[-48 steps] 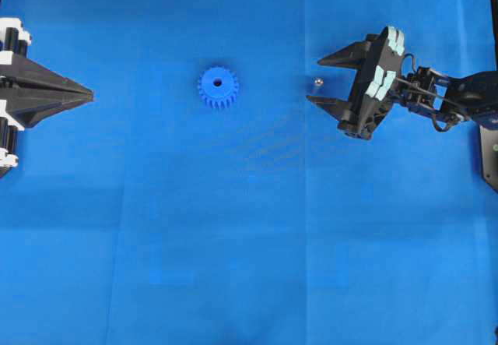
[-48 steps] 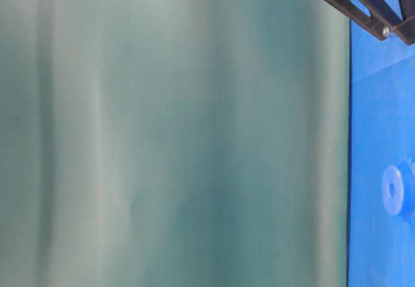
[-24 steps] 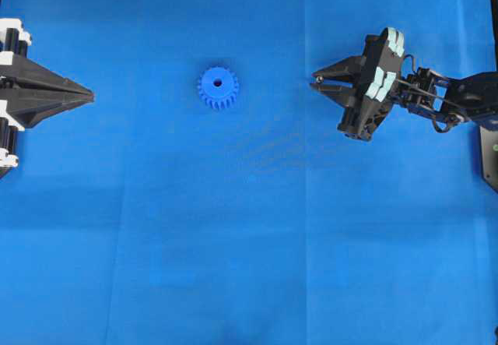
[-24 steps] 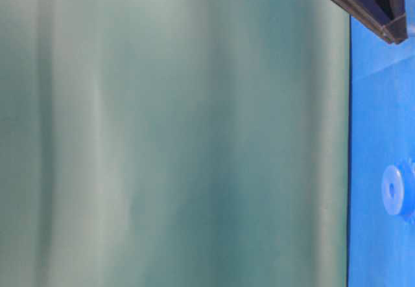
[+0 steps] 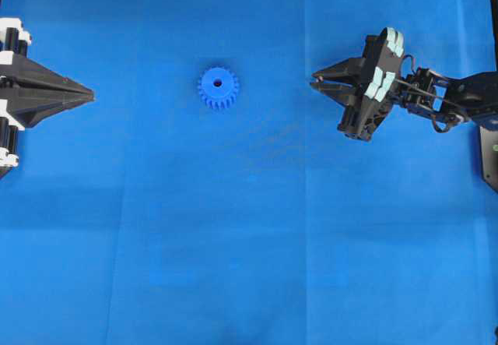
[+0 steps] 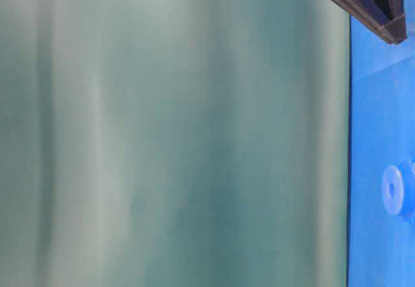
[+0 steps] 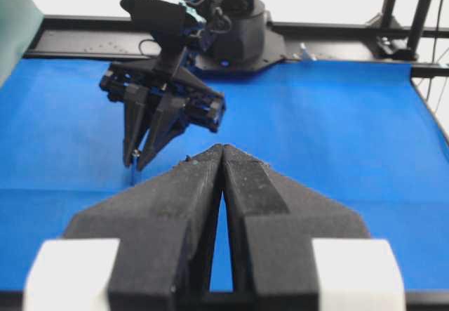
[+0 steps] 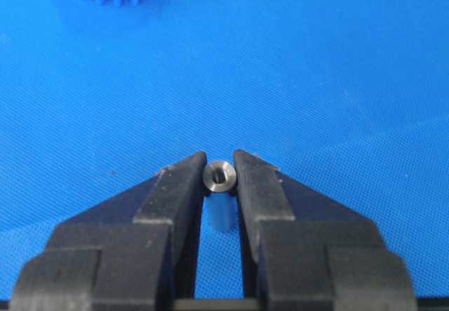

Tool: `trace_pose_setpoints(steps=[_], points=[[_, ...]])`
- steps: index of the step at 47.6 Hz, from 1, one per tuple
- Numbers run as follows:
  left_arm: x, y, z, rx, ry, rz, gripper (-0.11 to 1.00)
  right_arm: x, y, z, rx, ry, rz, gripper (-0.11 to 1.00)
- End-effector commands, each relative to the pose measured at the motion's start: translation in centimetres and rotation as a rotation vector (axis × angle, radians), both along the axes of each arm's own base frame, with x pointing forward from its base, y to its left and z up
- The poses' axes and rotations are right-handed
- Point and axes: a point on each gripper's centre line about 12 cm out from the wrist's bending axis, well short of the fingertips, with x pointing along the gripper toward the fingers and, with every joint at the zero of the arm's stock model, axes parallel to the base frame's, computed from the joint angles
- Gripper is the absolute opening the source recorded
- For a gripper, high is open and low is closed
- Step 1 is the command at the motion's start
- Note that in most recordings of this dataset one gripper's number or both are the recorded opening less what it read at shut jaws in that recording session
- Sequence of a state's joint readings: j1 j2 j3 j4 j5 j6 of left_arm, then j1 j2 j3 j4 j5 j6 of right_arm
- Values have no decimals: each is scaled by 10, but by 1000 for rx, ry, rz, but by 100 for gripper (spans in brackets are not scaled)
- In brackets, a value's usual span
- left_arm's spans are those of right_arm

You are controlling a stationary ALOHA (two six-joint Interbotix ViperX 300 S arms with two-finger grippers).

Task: Insert the shaft placed at a random location into the center hole of the small gear at another random location.
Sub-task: 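Lift the silver shaft upright with the right gripper, then carry the shaft left with the right gripper over the blue gear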

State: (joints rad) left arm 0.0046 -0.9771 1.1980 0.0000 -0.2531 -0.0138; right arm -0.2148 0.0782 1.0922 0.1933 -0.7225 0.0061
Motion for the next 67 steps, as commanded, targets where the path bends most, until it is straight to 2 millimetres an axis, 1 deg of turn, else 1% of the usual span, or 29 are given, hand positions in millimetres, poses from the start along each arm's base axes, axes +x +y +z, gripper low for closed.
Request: trace_pose_setpoints(steps=[1,11,14,31,37,42,47,53,67], points=[[1,1,4,2,-11,2,0,5,0,21,-4,-46,6,3],[1,1,4,3,-11,2,0,6,3,54,12,-62,25,3],[1,1,4,3,-11,2,0,6,3,61,16,-62,28,3],[1,1,4,2,-11,2,0,6,4,63,23,-50,33,3],[1,1,4,0,-11,2,0,11,3,66,25,-60,30,3],[1,1,4,0,-11,2,0,20,2,66,26,-60,34,3],[1,1,4,0,-11,2,0,35,1,69,24,-67,40,3],[1,1,4,0,-9,2,0,55,1,71,22,-68,56,3],[1,1,3,0,-2,2,0,105,0,83,19,-98,84,3]])
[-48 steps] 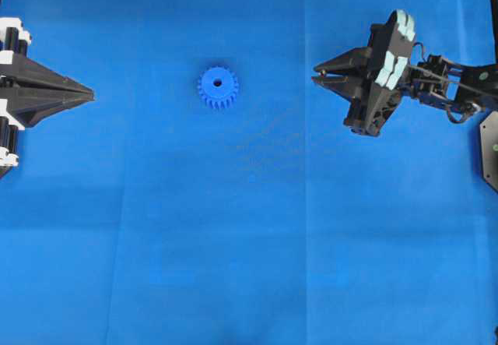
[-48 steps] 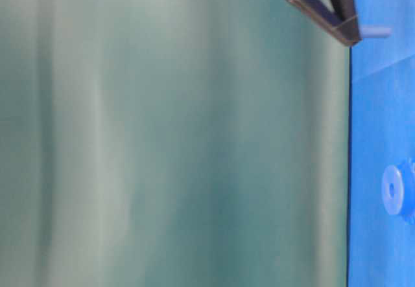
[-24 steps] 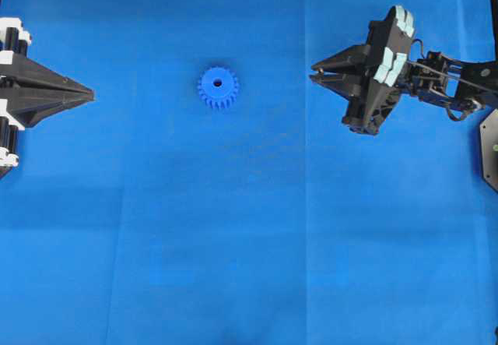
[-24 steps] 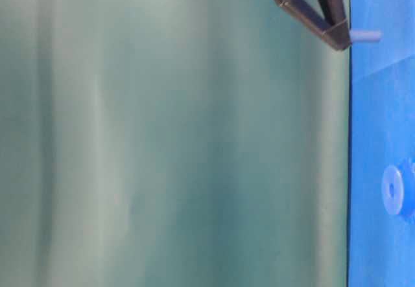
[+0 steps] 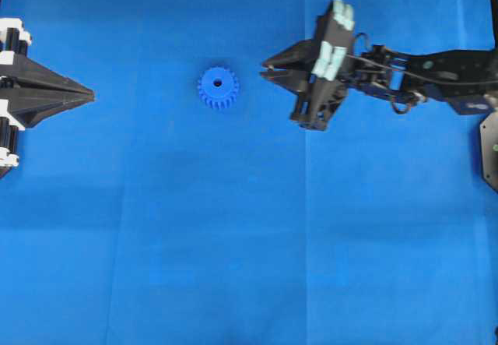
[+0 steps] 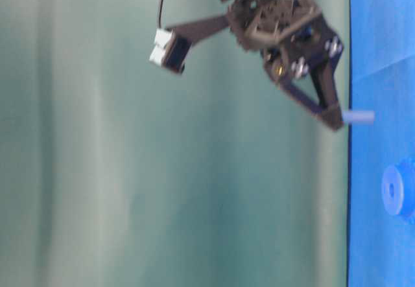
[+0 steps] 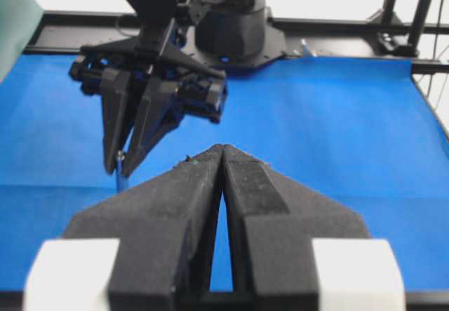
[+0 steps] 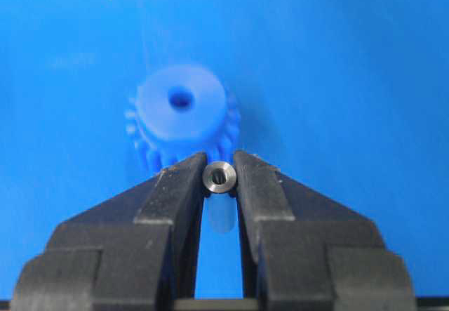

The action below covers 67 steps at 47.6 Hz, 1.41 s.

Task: Insert the shaft placed at a random location into the center hole of the small gear at another random location.
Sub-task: 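Carry the shaft left with the right gripper over the blue gear, then align and lower the shaft into the gear's center hole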

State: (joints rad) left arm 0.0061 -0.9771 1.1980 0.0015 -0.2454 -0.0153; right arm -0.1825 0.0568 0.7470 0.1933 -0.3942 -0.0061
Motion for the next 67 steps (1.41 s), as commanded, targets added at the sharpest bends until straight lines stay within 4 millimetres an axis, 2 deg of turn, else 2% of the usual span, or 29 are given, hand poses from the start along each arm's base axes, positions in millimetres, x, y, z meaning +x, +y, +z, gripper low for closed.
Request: trace_pose_setpoints(steps=[1,12,24,43,61,67], points=[[1,0,4,0,-9,1,0,19,1,17,-11,-47,13,3],[1,0,4,-1,-11,1,0,49,1,20,-23,-51,41,3],[1,0,4,-2,-9,1,0,67,-1,21,-25,-65,43,3],[1,0,4,-2,-8,1,0,66,-1,15,-22,-50,43,3],[1,0,3,-25,-5,1,0,69,-6,-11,-19,-15,29,3],[1,0,3,-25,-2,1,0,69,-8,-14,-19,-14,25,3]])
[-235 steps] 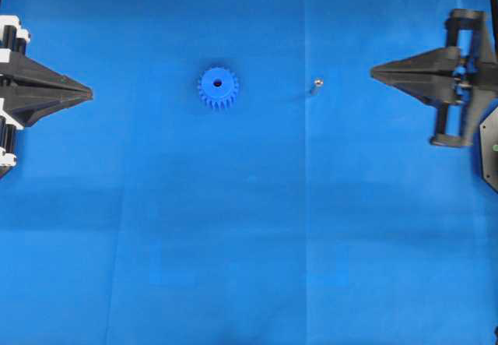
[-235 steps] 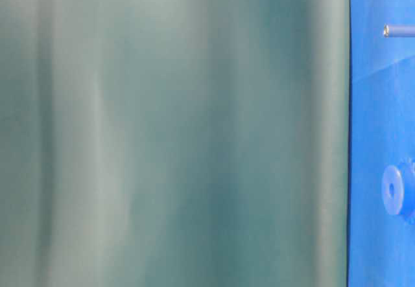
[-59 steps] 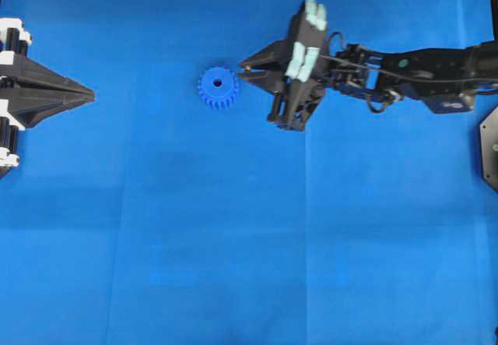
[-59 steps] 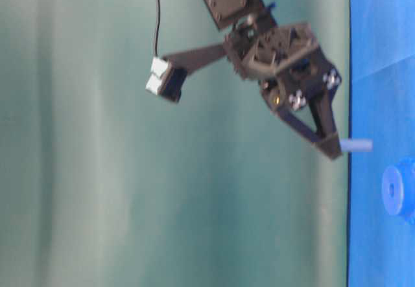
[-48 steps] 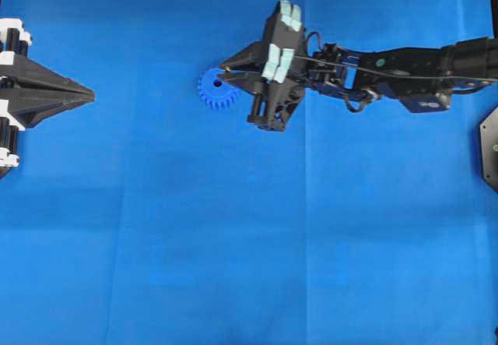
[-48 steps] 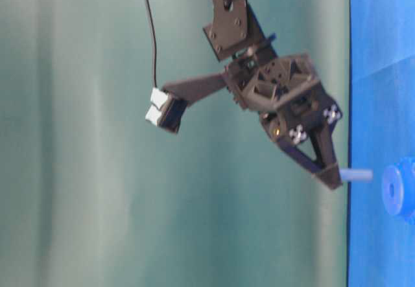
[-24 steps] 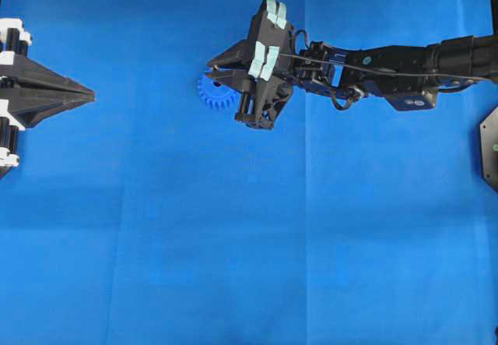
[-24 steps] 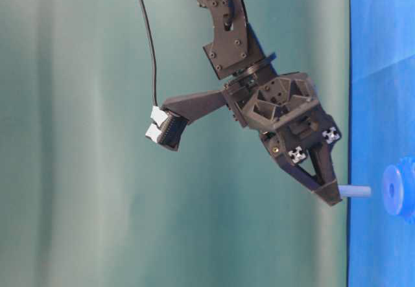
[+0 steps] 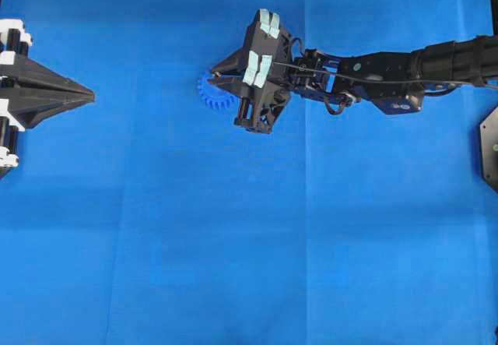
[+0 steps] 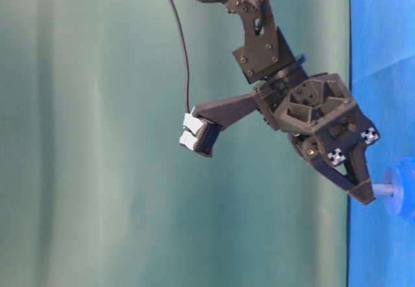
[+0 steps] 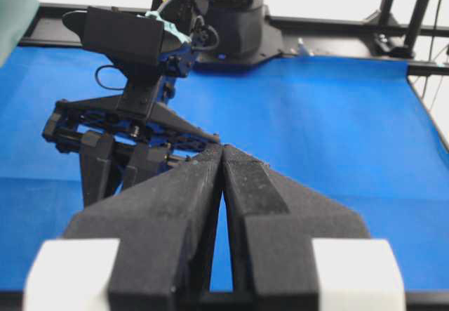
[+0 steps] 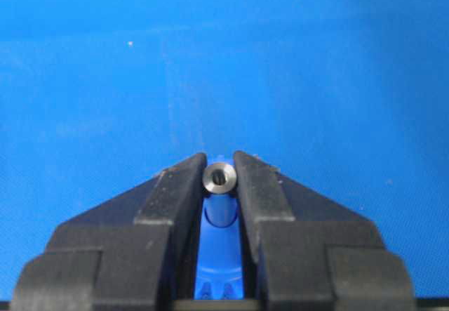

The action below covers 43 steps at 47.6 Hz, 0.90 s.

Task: Insert the shaft placed at a random location into the center hole of the small gear at another random location.
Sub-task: 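Align and lower the shaft into the gear's center hole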

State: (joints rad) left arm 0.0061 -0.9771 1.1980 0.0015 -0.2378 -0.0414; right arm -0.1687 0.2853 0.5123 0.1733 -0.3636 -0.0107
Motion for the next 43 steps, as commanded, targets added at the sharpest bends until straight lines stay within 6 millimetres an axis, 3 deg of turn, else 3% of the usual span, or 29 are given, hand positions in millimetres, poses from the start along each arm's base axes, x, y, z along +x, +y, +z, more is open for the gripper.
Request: trace_pose_setpoints(steps=[1,43], points=[[1,0,4,-1,-9,1,0,3,-4,12,-9,-40,-8,3],[1,0,2,1,5,1,0,4,-4,-7,-2,-3,-9,3]])
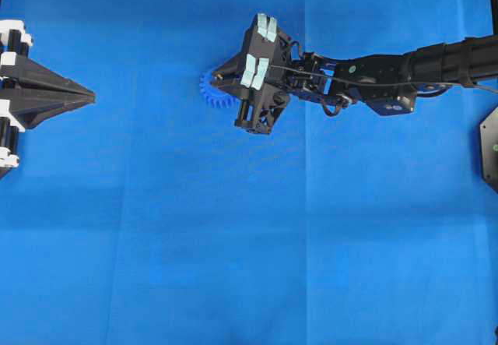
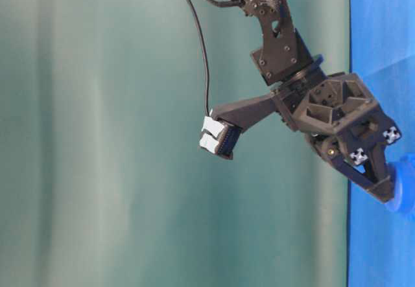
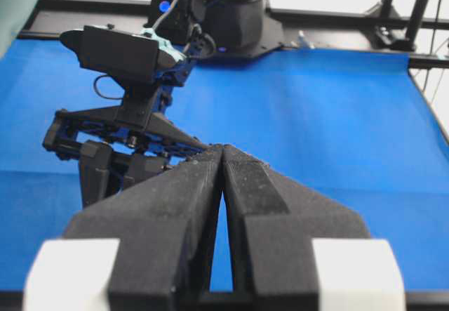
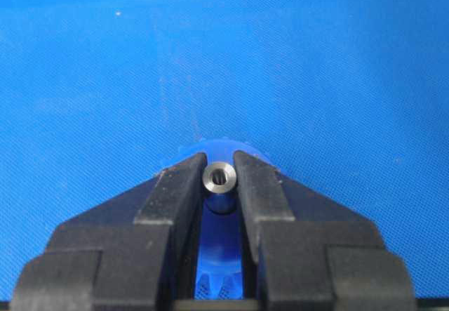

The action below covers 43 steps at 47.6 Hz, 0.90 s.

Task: Insert the shaft placed at a random location into the center hole of the small gear at another random location.
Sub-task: 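Align and lower the shaft into the gear's center hole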

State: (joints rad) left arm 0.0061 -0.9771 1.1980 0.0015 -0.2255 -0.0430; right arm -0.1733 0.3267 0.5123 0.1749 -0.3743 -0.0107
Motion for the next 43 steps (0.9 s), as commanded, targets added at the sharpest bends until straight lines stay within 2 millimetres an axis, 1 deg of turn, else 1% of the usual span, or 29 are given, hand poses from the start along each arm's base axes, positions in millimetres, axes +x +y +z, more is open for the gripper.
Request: trace_pose_setpoints(steps=[1,25,27,30,33,39,40,41,43], points=[[1,0,3,3,-9,1,0,4,-1,11,-7,-33,-2,3],[1,0,3,2,-8,2,0,4,1,11,-9,-32,4,4],[1,0,3,2,-8,2,0,4,1,11,-9,-34,4,6],[1,0,3,3,-8,1,0,5,1,12,-10,-35,4,16],[1,0,3,2,-8,2,0,5,0,12,-8,-36,3,31],[1,0,2,3,0,1,0,6,1,14,-7,-42,3,68],[1,0,2,3,2,1,0,7,1,14,-7,-44,3,78],[1,0,2,3,3,1,0,7,1,14,-8,-45,3,81],[1,0,2,2,3,2,0,7,1,14,-8,-47,2,83]])
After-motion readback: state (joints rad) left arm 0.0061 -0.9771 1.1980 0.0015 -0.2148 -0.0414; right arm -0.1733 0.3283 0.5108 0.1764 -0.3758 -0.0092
